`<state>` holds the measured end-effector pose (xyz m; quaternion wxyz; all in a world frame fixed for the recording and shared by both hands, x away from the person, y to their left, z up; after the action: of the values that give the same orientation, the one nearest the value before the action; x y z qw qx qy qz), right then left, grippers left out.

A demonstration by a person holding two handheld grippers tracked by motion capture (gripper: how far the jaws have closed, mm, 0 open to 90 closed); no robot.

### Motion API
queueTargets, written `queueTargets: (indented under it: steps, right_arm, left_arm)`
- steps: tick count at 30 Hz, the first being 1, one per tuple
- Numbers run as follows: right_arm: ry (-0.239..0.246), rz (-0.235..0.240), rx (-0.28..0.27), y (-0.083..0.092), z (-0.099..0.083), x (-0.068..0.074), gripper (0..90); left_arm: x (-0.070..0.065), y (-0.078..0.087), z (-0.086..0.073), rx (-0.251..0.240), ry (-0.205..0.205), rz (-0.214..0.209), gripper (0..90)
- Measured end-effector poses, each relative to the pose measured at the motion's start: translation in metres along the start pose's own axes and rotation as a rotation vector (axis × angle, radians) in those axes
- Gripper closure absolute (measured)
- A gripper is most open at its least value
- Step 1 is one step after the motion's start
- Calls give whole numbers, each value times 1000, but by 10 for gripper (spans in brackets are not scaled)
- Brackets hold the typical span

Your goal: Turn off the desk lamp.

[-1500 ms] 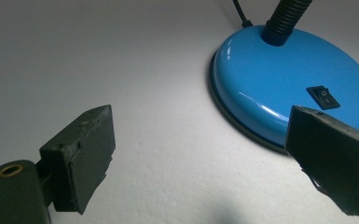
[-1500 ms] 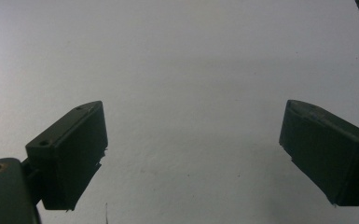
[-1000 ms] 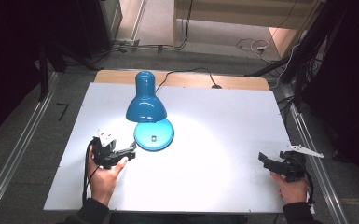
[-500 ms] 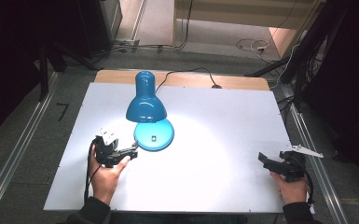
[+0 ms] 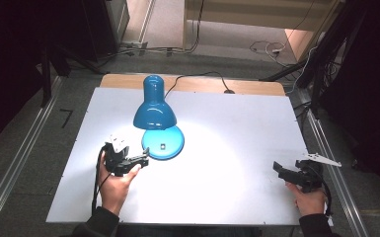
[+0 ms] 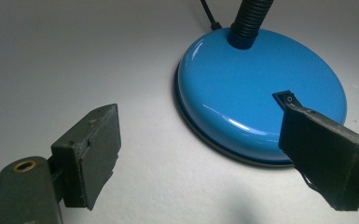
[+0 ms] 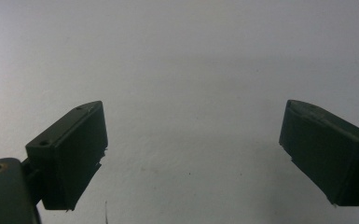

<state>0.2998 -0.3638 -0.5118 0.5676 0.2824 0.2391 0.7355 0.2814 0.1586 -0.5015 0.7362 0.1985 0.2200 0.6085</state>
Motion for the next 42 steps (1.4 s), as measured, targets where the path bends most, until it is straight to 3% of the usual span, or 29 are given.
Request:
queueTargets:
  steps: [22, 42]
  right_arm:
    - [1, 0, 5, -1, 0, 0, 64]
    - [2, -1, 5, -1, 0, 0, 64]
  left_arm:
    - [-9, -7, 3, -28, -3, -13, 150]
    - [-19, -16, 6, -24, -26, -29, 166]
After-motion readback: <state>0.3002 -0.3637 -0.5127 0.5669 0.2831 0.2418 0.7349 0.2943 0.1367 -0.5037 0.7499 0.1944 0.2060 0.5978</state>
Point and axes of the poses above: each handheld gripper's, and its own axes: y roughly backward along the jaws, z roughly out of its top, x roughly to its left, the point moved 2 cm from there along -y, roughly forward along the jaws
